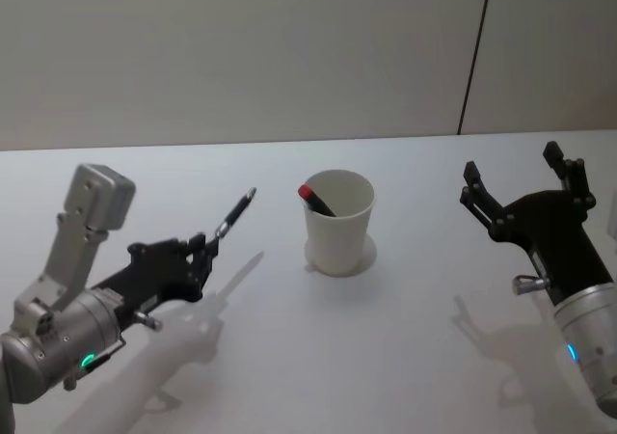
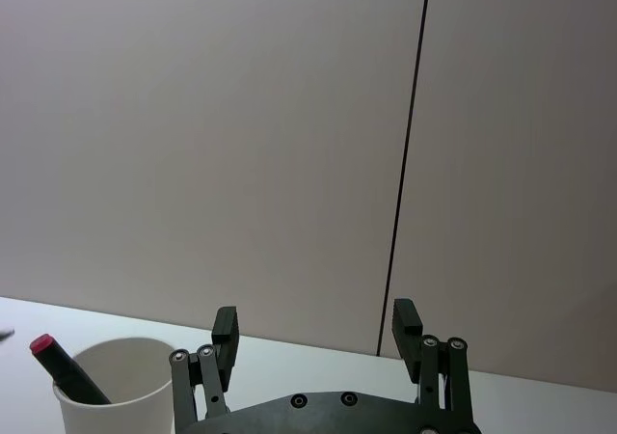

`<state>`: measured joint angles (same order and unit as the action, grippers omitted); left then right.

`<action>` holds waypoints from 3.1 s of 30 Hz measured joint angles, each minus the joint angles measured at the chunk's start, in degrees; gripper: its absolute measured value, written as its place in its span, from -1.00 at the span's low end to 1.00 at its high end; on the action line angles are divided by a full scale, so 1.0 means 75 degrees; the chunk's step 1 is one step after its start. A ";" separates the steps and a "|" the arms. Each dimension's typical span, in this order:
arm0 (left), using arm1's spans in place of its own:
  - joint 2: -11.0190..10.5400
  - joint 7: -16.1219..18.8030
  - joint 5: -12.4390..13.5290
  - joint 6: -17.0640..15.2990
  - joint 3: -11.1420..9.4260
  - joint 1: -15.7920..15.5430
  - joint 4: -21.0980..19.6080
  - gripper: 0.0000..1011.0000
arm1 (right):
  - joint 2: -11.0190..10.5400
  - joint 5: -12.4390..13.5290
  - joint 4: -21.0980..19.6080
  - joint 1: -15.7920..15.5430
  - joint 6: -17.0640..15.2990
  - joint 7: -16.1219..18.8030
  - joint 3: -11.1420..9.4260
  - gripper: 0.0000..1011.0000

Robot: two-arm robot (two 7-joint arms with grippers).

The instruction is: Place the pen into the pen holder.

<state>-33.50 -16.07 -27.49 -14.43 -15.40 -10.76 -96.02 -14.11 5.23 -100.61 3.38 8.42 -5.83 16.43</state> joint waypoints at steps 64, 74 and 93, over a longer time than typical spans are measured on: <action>0.1553 -0.5044 -0.1248 0.5012 -0.0368 -0.1412 0.2465 -0.70 | 0.0000 0.0000 0.0000 0.0000 0.0000 0.0000 0.0000 0.98; 0.1599 -0.5397 -0.1227 0.5174 -0.0395 -0.1499 0.2649 -0.70 | 0.0001 0.0000 0.0000 0.0000 0.0002 0.0015 -0.0001 0.98; 0.1627 -0.5630 -0.1213 0.5277 -0.0415 -0.1555 0.2766 -0.70 | -0.0126 0.0574 -0.0025 -0.0002 0.0256 0.1220 -0.0067 0.98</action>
<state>-21.30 -58.30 -36.58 25.15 -18.51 -22.42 -75.27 -15.05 9.53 -100.79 3.36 10.33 3.32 15.94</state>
